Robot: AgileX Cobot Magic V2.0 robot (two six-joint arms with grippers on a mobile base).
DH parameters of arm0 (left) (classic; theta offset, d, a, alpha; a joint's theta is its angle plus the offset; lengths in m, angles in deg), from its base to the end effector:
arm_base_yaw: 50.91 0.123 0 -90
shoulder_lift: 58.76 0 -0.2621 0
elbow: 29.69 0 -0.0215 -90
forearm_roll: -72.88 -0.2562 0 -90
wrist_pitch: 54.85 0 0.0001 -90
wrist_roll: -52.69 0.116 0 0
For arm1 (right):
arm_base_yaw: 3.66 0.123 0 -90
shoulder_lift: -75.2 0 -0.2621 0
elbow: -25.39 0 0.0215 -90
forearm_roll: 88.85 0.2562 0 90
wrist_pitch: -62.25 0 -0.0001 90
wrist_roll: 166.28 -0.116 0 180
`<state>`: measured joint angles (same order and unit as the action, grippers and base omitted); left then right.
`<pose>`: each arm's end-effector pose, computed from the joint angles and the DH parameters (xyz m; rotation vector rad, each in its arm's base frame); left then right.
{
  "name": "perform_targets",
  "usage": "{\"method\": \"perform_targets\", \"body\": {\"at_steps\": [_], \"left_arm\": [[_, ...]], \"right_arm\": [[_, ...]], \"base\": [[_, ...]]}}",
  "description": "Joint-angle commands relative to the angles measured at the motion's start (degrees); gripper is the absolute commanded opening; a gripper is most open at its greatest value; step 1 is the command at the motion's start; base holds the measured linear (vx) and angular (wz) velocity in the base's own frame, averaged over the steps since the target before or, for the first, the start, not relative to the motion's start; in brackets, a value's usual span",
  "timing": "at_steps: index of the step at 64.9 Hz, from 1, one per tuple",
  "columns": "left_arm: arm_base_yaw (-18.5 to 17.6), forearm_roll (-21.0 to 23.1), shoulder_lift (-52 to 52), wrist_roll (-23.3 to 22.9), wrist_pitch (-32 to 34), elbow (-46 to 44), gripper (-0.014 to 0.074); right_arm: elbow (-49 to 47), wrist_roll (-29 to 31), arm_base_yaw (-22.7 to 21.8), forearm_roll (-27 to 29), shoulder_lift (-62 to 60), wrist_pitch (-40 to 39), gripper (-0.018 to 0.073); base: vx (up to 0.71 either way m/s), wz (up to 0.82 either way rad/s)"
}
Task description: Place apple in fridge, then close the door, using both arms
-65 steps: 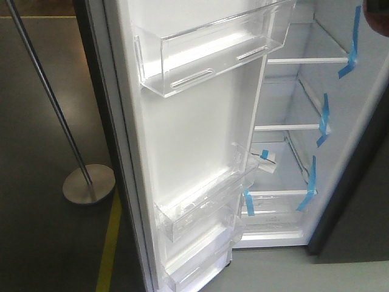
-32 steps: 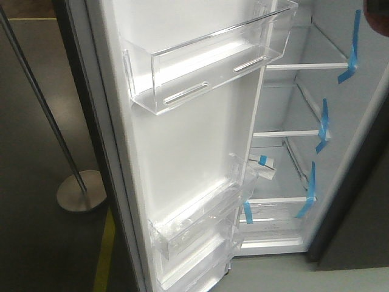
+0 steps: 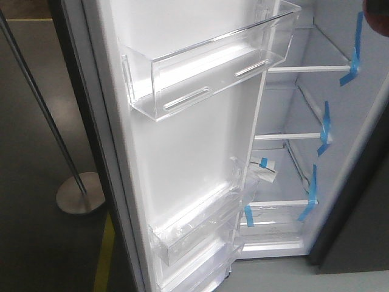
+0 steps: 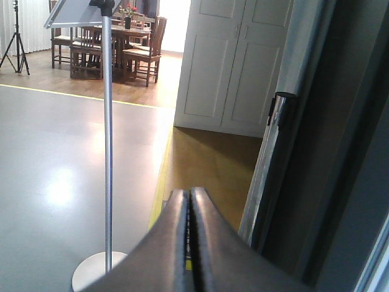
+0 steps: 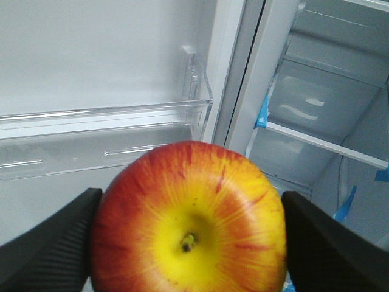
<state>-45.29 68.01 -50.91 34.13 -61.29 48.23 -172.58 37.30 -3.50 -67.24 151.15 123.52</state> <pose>0.1095 0.0119 0.1946 -0.2777 1.5858 -0.1018 0.2395 0.0381 0.4806 -0.4297 1.9819 0.1979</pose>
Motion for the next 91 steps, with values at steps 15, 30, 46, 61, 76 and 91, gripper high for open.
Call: {"method": "perform_targets", "body": {"at_steps": [15,30,46,61,76,91], "left_arm": [[0.07,0.38,-0.88,-0.36,4.4,-1.04,-0.0007],[0.07,0.38,-0.88,-0.36,4.4,-1.04,-0.0007],[0.07,0.38,-0.88,-0.36,4.4,-1.04,-0.0007],[0.07,0.38,-0.88,-0.36,4.4,-1.04,-0.0007],[0.07,0.38,-0.88,-0.36,4.4,-1.04,-0.0007],[0.07,0.38,-0.88,-0.36,4.4,-1.04,-0.0007]], "right_arm": [[-1.66,0.32,-0.18,1.34,-1.31,-4.47,0.007],[-1.66,0.32,-0.18,1.34,-1.31,-4.47,0.007],[-1.66,0.32,-0.18,1.34,-1.31,-4.47,0.007],[-1.66,0.32,-0.18,1.34,-1.31,-4.47,0.007],[-1.66,0.32,-0.18,1.34,-1.31,-4.47,0.007],[-1.66,0.32,-0.18,1.34,-1.31,-4.47,0.007]], "base": [[0.0,0.0],[0.0,0.01],[0.0,0.01],[0.0,0.01],[0.0,0.0],[0.0,0.0]]}}
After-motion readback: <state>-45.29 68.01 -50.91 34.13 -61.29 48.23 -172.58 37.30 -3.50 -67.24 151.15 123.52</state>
